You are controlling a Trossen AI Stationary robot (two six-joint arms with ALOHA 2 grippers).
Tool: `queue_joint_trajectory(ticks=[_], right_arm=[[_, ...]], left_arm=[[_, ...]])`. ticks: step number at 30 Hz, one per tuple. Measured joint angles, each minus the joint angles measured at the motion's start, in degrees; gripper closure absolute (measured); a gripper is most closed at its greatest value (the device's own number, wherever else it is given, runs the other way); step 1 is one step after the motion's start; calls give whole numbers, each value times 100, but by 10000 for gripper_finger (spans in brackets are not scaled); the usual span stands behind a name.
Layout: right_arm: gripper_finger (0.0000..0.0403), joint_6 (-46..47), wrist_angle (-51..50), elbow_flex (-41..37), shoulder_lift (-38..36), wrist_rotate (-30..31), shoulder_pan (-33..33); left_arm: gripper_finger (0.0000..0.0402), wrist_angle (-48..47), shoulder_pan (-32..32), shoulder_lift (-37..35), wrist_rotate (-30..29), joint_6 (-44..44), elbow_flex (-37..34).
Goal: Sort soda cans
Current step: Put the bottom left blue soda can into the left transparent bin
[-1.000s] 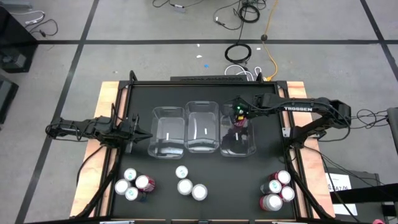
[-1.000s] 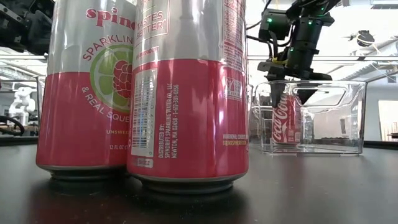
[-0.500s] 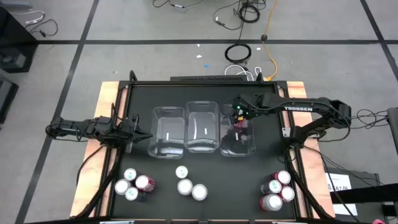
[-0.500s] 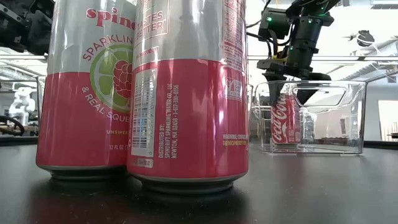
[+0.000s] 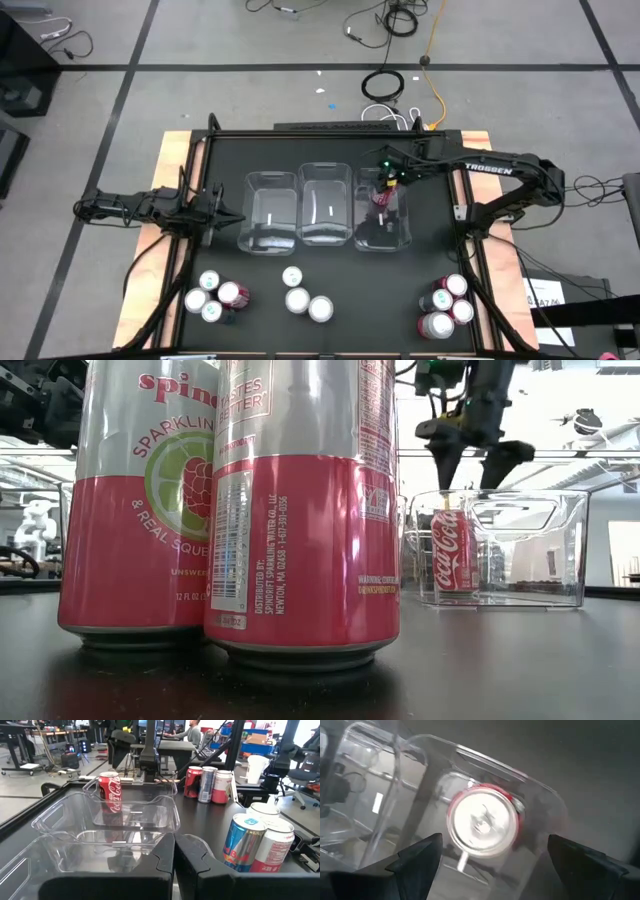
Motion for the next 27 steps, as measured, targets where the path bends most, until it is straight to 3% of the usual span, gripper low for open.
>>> queue_joint_trajectory(ticks=[6, 17, 27], right_arm=[[49, 949, -983, 470, -52, 6, 637], [49, 3357, -994, 493, -313, 499, 2620], [49, 4253, -1027, 491, -313, 810, 3531]], left_arm=[[391, 0, -1, 0, 0, 0, 0], [391, -1, 0, 0, 0, 0, 0], [391, -1, -1, 0, 0, 0, 0]])
